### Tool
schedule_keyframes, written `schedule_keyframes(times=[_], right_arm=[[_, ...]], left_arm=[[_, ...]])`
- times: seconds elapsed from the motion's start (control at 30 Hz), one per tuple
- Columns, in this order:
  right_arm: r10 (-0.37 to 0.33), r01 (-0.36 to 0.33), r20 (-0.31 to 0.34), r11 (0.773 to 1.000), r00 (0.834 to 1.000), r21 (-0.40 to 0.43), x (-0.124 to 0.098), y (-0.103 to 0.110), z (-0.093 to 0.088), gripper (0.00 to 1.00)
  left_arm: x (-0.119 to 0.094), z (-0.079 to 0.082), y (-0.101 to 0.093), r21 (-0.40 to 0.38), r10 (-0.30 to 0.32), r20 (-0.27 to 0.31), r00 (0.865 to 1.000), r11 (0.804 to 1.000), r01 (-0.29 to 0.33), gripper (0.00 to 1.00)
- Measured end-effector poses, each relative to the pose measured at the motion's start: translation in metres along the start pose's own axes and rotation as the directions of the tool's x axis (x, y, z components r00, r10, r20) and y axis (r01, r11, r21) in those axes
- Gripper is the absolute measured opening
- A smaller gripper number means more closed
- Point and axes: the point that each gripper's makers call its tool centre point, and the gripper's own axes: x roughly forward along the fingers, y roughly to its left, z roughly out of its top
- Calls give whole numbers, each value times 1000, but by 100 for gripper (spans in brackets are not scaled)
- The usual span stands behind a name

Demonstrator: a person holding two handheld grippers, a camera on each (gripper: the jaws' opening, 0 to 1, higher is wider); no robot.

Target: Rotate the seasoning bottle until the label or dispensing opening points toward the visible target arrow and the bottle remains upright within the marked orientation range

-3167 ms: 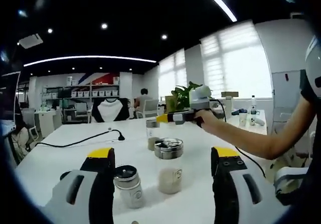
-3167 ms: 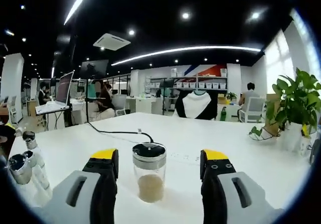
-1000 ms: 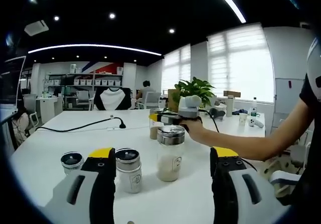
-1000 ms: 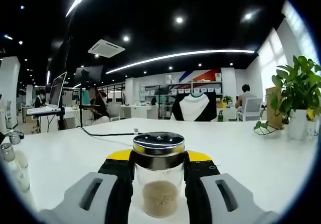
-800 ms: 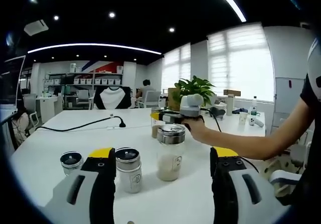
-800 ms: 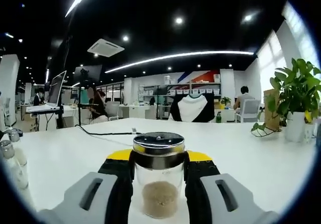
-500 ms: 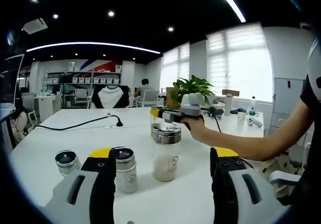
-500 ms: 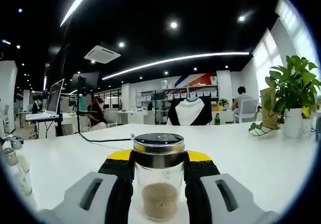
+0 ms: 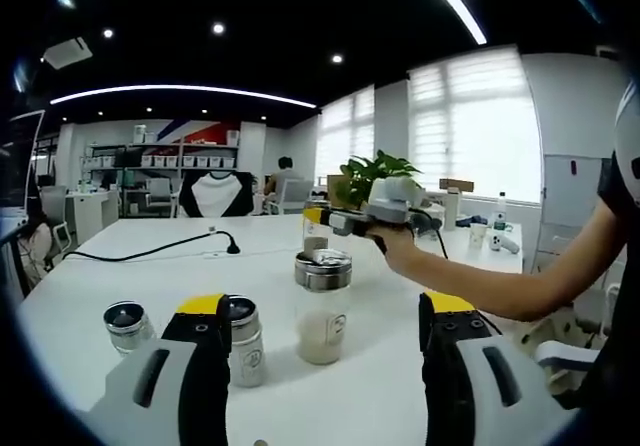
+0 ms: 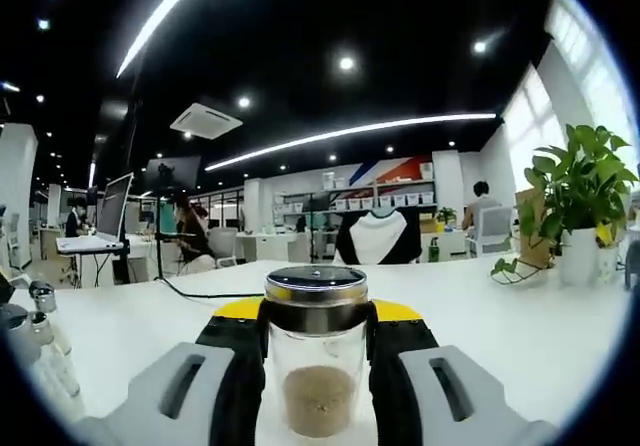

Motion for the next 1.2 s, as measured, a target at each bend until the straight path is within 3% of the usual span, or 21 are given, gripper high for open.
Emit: schedule_keyframes(times=[0.1,0.3,1.2], right_arm=[[-29,29,6,1000,1000,-1,-6,-5,3,36],[-20,19,25,999,999,28,-19,-6,10,36],[6,-6,-8,999,1000,33,-71,9,-2,36]], left_arm=[[-1,2,-3,-6,-11,11,1000,1000,11,81],[-4,4,-5,-10,-13,21,1000,1000,13,81],[-9,-6,-26,-28,-60,12,998,998,61,81]])
